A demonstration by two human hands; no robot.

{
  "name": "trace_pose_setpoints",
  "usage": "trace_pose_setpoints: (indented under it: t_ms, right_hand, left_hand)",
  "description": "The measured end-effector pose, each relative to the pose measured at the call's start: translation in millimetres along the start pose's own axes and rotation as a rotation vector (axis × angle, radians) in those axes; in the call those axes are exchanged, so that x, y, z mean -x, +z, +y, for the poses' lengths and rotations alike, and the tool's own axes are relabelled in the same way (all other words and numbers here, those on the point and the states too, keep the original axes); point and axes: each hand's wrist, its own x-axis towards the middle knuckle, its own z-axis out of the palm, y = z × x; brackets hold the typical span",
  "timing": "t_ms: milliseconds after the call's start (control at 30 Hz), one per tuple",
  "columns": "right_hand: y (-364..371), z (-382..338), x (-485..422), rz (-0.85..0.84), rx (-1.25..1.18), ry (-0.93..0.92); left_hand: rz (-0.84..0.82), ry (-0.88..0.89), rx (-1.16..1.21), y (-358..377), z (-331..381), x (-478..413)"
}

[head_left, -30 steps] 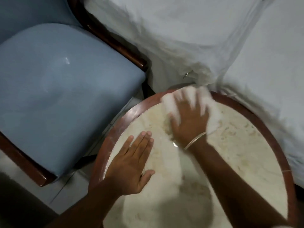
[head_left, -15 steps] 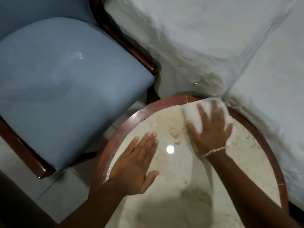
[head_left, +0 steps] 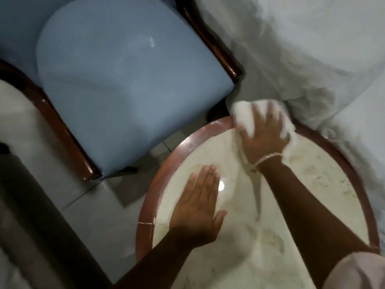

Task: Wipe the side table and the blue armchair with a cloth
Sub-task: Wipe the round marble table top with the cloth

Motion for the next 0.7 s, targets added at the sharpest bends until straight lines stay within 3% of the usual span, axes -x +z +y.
trace_pose_setpoints:
  t_ms: [67,133,233,333,367,467,533,600,700]
  right_hand:
    - [11.3,-31.6,25.5,-0.035,0.074,-0.324]
    - [8.4,-9.3,56.6,-0.011,0.119,-0.414]
    - [-13.0,48.1,41.2,-0.008,0.07,-0.183]
    - [-15.6,19.3,-2.2,0.03,-0.024,0.051]
    - [-7.5,-10.0,-0.6,0.024,-0.017,-0.005]
    - [19.2,-73.2,44.2,0.029,0.121,-0.558]
    - [18.9,-56.9,67.5,0.002,0.146,-0.695]
    - [5.5,-25.4,51.2,0.038,0.145,-0.594]
    - [-9.7,-28.9,13.1,0.036,0.041,-0.222]
  left_hand:
    - [0.024,-0.005,0.026,1.3,3.6,8.2]
    - [0.065,-0.026,0.062,4.1,4.2,25.0]
    - [0.149,-0.093,0.092,10.5,4.7,44.4]
    - [0.119,-0.116,0.082,11.7,7.7,42.9]
    - [0.096,-0.113,0.077,10.0,7.3,40.8]
    - [0.086,-0.098,0.064,7.5,7.7,43.0]
    - [0.096,-0.097,0.082,7.7,10.7,50.5]
    - [0.057,-0.109,0.072,8.0,11.1,55.6]
    - [0.063,-0.111,0.074,9.3,9.5,55.3]
